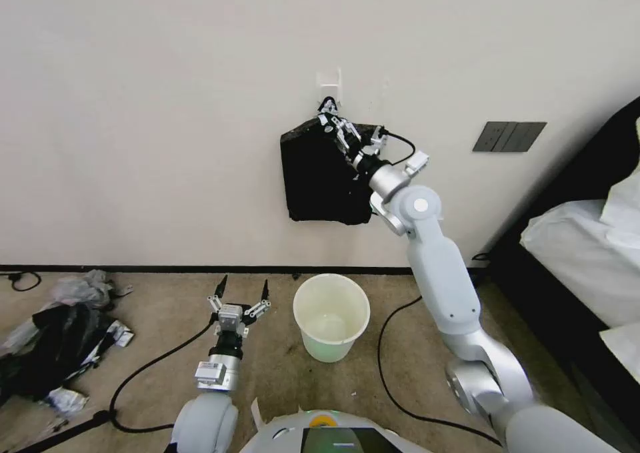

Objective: Place a trash bag onto the trash bin.

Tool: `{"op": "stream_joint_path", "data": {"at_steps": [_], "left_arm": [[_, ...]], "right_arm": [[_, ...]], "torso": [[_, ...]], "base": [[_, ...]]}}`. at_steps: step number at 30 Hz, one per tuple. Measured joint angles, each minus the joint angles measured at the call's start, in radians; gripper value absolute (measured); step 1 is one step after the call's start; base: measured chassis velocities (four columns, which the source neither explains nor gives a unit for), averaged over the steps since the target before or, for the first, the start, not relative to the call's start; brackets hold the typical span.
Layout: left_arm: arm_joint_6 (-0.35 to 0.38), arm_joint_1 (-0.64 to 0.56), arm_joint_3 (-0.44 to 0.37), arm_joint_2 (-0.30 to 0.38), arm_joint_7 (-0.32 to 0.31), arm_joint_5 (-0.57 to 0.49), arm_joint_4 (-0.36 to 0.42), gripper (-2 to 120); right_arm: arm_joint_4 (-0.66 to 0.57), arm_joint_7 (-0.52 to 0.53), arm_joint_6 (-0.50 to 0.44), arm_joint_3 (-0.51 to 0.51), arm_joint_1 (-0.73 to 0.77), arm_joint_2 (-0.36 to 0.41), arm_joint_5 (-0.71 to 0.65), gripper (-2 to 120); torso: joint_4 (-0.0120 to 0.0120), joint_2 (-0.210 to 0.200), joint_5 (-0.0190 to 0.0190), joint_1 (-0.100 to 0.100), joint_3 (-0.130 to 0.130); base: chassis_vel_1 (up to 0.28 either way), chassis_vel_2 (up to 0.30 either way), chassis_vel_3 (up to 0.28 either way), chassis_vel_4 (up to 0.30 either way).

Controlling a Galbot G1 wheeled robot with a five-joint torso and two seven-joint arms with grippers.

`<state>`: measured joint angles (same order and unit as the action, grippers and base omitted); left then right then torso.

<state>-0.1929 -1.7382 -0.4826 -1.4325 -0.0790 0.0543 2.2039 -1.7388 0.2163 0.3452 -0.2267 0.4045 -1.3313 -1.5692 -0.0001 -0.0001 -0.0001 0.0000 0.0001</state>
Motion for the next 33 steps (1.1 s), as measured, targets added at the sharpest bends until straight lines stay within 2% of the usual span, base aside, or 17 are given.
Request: {"op": "stream_joint_path", "data": {"at_steps": [13,33], "left_arm": [[-0.003,-0.009,-0.009,0.006,0.0,-0.004,0.013,100],[-0.007,-0.018,-0.024,0.012,0.003,-0.026,0.043,100]], "right_arm": [[0.118,-0.037,-0.002,0.01,-0.062,-0.04,0.042,100],[0.184,-0.07,0.0,0.017,-0.118,-0.065,0.045,98]], "torso": [[0.0001,0.0,0.0001,0.0,0.0],[0.0,0.0,0.0001,0.0,0.0]], "base": [[0.0,0.0,0.0,0.0],[0.0,0.0,0.0,0.0]]}}
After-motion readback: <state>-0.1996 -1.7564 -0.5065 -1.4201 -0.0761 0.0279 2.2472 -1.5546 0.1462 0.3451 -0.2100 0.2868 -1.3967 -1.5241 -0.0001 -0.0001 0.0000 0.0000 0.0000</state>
